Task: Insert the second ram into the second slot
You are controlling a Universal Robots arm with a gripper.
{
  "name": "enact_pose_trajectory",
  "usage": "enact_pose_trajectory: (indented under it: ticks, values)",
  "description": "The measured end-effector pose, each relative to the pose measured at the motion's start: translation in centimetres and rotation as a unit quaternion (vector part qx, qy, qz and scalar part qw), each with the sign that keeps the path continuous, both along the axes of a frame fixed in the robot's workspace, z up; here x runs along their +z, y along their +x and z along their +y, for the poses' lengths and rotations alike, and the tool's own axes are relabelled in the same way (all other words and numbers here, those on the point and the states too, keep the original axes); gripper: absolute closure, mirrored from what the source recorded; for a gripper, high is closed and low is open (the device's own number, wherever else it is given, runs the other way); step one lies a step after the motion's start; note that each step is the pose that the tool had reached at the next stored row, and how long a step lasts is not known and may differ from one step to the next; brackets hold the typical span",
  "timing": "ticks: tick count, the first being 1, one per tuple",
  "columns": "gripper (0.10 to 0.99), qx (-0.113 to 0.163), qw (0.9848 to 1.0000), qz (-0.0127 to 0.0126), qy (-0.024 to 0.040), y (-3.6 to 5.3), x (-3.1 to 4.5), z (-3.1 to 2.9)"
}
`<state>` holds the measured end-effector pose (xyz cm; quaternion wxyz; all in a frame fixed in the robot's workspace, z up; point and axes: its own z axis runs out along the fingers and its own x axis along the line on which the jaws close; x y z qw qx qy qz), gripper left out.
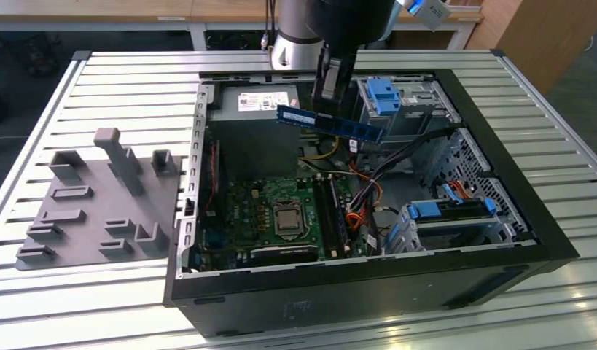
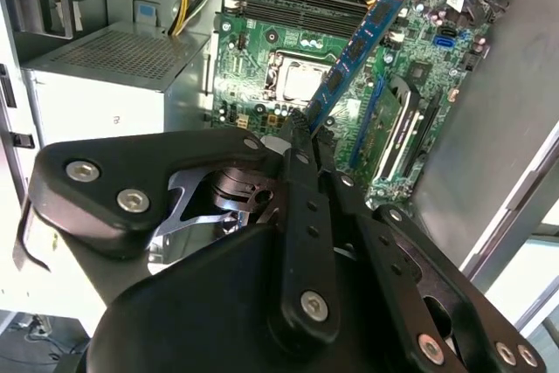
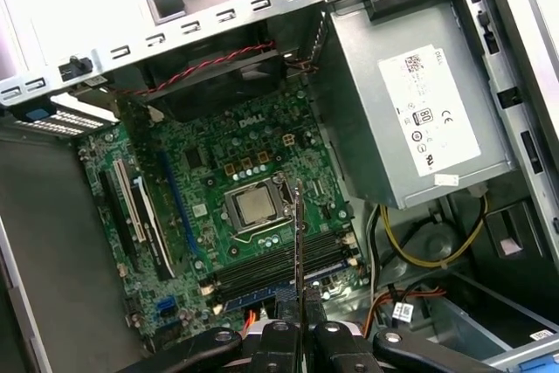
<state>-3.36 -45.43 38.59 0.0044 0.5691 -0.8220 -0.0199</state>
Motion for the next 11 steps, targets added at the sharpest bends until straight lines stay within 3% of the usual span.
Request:
enact_pose_trajectory:
  ticks: [11]
  values:
    - [0.949,-0.017,0.9999,0.0,0.0,0.0,0.0,0.0]
